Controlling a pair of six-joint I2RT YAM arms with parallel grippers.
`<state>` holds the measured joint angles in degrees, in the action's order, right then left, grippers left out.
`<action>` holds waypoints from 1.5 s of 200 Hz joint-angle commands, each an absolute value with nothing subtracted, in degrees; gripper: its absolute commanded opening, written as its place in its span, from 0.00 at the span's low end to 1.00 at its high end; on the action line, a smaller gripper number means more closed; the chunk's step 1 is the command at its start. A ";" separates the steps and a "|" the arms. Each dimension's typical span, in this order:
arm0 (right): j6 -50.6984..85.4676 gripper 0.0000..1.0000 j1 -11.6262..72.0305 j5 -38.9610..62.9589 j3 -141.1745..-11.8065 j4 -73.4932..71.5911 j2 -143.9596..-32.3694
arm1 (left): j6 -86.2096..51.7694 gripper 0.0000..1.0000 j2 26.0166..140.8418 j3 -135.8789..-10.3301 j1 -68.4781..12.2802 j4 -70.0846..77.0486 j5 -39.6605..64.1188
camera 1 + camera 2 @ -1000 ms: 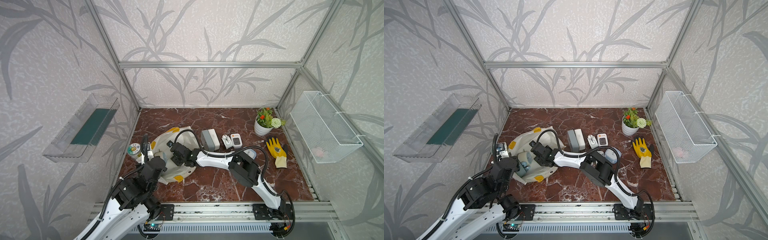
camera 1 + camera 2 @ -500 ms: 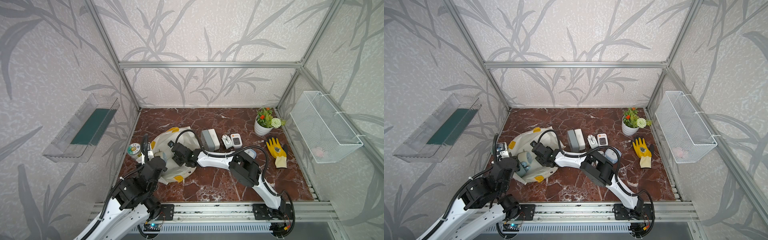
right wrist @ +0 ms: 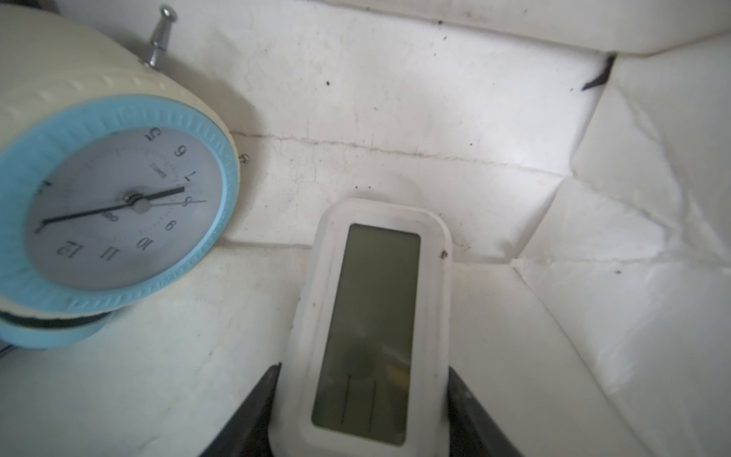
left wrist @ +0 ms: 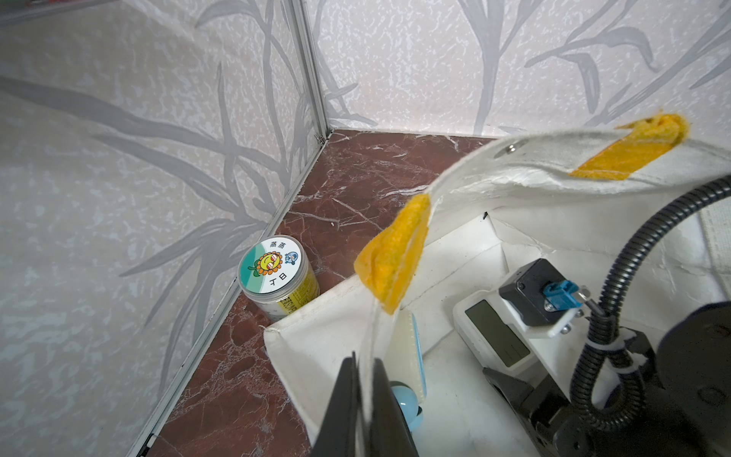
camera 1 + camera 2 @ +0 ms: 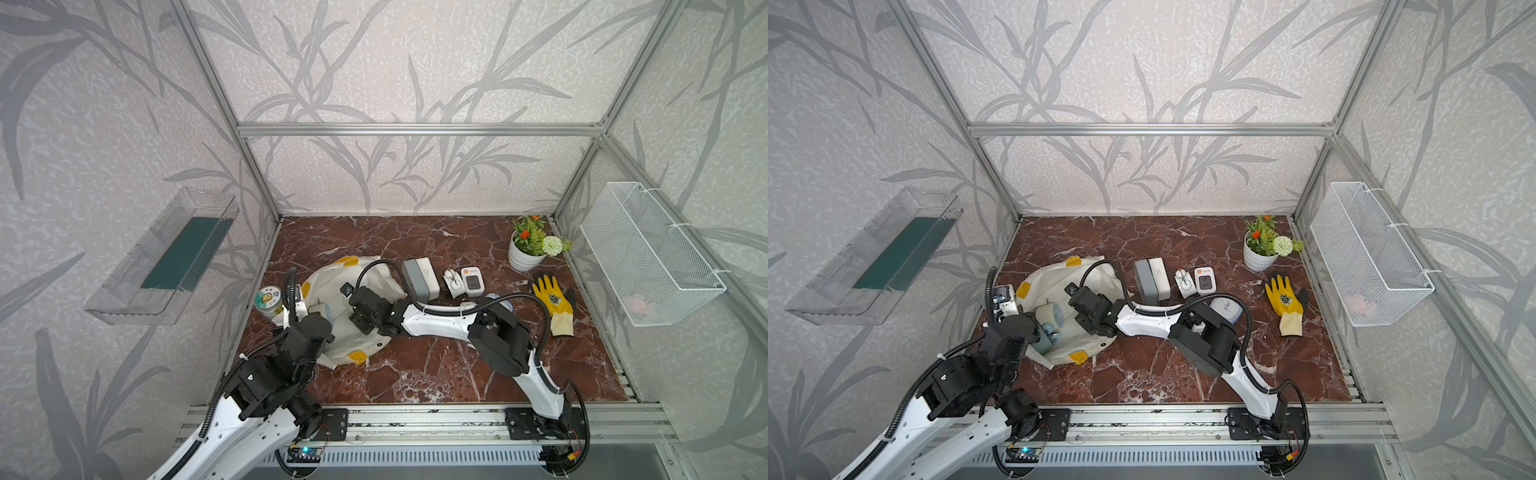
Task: Take the alarm clock out of the canvas bag
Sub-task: Pick up the alarm from the canvas bag.
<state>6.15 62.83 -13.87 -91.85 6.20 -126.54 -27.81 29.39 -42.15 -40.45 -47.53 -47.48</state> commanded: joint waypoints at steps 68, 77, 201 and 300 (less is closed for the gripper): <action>6.50 0.29 62.67 -12.50 -87.34 4.82 -116.80 | -28.66 0.00 30.15 -42.21 -40.34 -46.47 -48.57; 6.56 0.29 62.68 -12.07 -86.88 4.92 -115.99 | -28.65 0.00 30.23 -42.30 -40.32 -46.32 -48.62; 6.92 0.29 62.69 -11.61 -79.96 4.94 -102.79 | -29.16 0.00 30.94 -42.14 -40.32 -45.54 -48.52; 8.44 0.28 62.63 -15.67 -69.31 3.40 -89.31 | -28.85 0.00 31.70 -41.72 -40.36 -43.96 -48.60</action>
<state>7.81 62.83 -13.72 -71.02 5.54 -93.23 -27.88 31.20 -42.15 -40.45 -46.19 -47.68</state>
